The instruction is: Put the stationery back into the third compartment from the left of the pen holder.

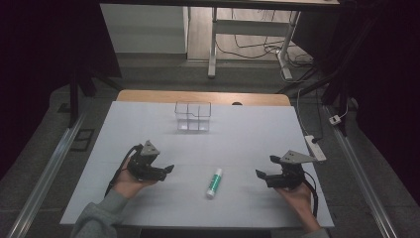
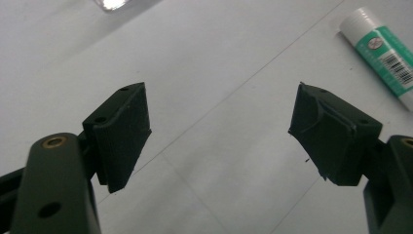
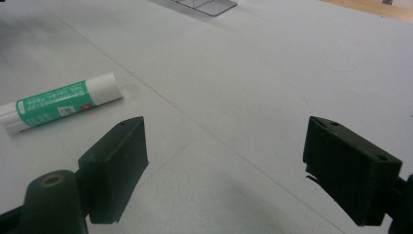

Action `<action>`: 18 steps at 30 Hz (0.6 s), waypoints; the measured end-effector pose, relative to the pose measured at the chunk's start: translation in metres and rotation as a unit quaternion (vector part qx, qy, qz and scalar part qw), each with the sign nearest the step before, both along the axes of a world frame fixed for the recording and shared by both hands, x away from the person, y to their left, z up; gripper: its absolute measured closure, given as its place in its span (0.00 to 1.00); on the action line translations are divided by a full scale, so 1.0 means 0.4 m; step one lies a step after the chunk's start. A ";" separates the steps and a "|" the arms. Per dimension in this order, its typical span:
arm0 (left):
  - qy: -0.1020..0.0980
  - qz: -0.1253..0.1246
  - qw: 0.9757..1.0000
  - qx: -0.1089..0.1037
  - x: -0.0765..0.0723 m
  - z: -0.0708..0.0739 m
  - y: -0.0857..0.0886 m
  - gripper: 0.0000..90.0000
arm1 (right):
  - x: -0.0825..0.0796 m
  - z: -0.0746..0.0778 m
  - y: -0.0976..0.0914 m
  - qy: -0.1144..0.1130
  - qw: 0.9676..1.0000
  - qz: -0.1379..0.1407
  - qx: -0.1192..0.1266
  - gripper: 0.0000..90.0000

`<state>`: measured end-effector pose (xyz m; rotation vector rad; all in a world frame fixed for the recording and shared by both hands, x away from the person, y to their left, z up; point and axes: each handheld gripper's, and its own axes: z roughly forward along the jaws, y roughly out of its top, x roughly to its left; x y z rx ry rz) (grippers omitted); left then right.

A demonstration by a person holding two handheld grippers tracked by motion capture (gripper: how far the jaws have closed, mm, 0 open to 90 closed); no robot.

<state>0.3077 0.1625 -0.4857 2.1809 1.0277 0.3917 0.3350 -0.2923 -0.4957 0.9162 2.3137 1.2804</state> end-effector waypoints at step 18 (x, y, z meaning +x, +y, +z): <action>0.019 -0.043 0.999 0.002 0.014 0.005 -0.094 0.25 | 0.003 -0.008 -0.003 0.007 1.000 -0.006 -0.002 0.19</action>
